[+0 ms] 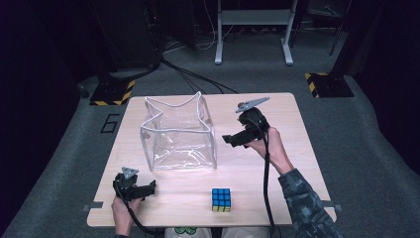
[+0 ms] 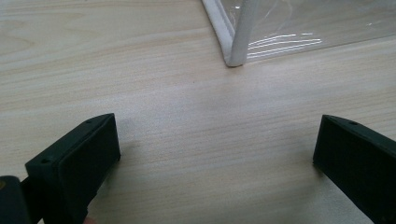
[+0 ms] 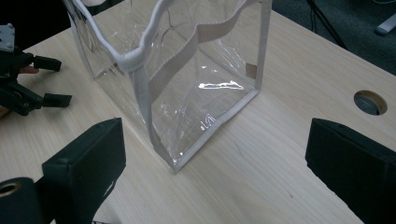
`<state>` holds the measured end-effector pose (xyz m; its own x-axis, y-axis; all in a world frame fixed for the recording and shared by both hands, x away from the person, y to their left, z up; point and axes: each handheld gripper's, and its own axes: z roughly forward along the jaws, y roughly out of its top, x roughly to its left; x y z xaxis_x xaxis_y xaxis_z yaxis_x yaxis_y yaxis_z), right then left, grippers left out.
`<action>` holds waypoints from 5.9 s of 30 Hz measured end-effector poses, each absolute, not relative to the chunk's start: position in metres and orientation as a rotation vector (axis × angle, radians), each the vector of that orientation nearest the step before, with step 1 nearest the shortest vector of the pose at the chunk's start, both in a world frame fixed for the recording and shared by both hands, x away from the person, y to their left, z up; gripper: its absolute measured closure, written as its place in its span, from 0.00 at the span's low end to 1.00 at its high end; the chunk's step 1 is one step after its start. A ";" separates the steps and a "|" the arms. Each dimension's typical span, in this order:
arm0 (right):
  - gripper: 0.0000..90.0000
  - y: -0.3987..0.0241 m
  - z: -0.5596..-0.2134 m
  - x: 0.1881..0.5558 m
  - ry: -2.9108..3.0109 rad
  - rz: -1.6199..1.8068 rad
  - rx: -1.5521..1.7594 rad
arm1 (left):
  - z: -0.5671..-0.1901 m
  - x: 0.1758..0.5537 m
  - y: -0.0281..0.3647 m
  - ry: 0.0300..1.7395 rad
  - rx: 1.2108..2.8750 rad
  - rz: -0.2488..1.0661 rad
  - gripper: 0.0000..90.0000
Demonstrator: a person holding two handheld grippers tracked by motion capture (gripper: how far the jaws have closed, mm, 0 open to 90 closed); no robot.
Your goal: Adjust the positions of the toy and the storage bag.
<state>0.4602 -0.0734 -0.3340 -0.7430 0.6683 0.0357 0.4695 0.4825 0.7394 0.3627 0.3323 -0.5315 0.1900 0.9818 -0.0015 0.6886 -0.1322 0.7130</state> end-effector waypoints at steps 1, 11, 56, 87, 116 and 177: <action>0.05 -0.072 -0.333 0.462 2.473 1.115 0.965 | -0.532 0.363 0.332 1.560 1.889 0.652 0.00; 0.06 -0.053 -0.322 0.474 2.484 1.121 0.936 | -0.532 0.363 0.332 1.560 1.889 0.651 0.00; 0.63 0.018 -0.331 0.522 2.573 1.077 0.969 | -0.531 0.363 0.332 1.562 1.889 0.650 0.00; 0.96 -0.012 -0.333 0.517 2.473 1.160 1.108 | -0.532 0.363 0.332 1.557 1.889 0.650 0.00; 0.97 -0.054 -0.335 0.509 2.385 1.170 1.197 | -0.532 0.363 0.332 1.558 1.888 0.652 0.00; 0.91 -0.041 -0.317 0.558 2.476 0.982 1.287 | -0.532 0.363 0.332 1.551 1.890 0.654 0.01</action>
